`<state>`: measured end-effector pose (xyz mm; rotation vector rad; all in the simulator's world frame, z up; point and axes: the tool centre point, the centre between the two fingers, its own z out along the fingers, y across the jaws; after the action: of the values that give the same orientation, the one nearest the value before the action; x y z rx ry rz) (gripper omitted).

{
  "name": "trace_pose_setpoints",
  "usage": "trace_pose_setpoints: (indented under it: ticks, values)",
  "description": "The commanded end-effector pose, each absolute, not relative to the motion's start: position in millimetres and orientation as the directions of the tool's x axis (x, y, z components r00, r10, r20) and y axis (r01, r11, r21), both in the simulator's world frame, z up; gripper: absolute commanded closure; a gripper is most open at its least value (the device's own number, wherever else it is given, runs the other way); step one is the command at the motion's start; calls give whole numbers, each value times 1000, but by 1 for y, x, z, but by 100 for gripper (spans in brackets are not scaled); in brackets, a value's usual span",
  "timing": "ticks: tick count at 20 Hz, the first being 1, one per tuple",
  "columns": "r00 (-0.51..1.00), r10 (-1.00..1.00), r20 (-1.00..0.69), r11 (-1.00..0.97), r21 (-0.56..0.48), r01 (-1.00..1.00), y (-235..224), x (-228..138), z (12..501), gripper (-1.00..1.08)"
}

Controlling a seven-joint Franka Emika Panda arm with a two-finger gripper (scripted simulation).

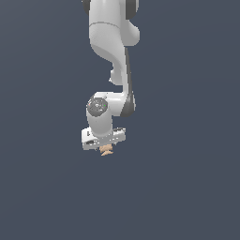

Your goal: Pick up the object and move it to a goal position.

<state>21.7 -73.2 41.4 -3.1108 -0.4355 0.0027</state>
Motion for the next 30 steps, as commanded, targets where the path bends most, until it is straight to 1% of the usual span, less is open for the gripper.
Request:
trace_pose_setpoints:
  ticks: [1,17,24,30]
  values:
    - [962,275,0,-962,0,275,-73,23,41,108]
    - [962,274,0,-962,0,274,-73,19,48,108]
    - [962,274,0,-962,0,274,-72,4,73,108]
    - [962,274,0,-962,1,274,-69,-18,111,108]
